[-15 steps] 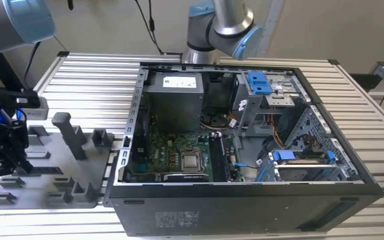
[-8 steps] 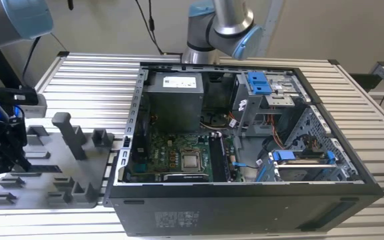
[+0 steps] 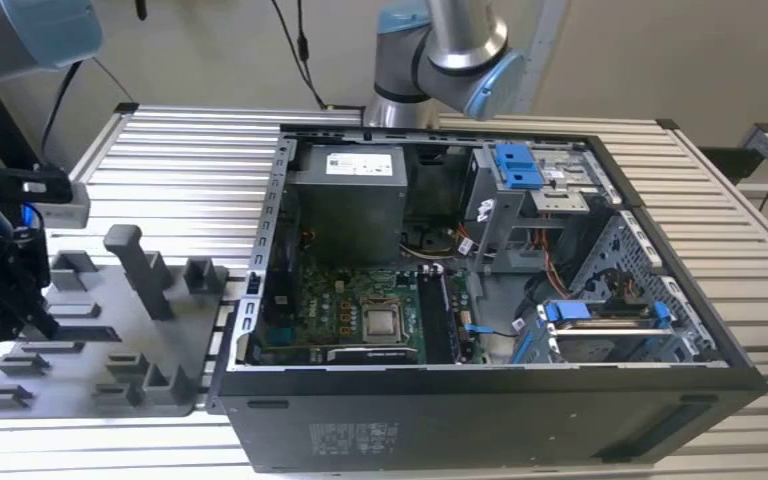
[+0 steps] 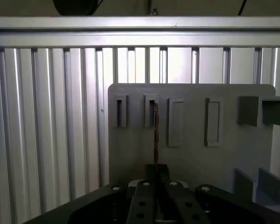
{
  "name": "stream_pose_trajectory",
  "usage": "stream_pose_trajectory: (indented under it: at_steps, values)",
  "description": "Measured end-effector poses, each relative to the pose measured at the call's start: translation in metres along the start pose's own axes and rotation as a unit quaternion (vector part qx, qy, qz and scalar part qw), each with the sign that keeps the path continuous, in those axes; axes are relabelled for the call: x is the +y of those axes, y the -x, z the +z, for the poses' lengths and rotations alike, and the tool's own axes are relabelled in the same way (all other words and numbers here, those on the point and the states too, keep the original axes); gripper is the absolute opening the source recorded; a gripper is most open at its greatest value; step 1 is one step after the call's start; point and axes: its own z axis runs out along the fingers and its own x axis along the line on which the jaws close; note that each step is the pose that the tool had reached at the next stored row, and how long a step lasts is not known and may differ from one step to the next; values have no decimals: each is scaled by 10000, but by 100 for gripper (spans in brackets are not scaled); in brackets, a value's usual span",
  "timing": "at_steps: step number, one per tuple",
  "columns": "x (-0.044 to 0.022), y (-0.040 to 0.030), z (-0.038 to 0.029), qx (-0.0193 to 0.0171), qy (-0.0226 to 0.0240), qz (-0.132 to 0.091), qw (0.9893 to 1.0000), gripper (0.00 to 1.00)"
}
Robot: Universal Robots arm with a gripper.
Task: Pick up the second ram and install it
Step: 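Pick up the second ram and move it above second insertion slot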
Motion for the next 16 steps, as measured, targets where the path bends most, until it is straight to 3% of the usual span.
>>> stream_pose_trajectory:
  at_steps: [8, 16]
  values:
    - [-1, 1, -55, 0, 0, 0, 10000, 14]
    - [-5, 2, -163, 0, 0, -1, 10000, 14]
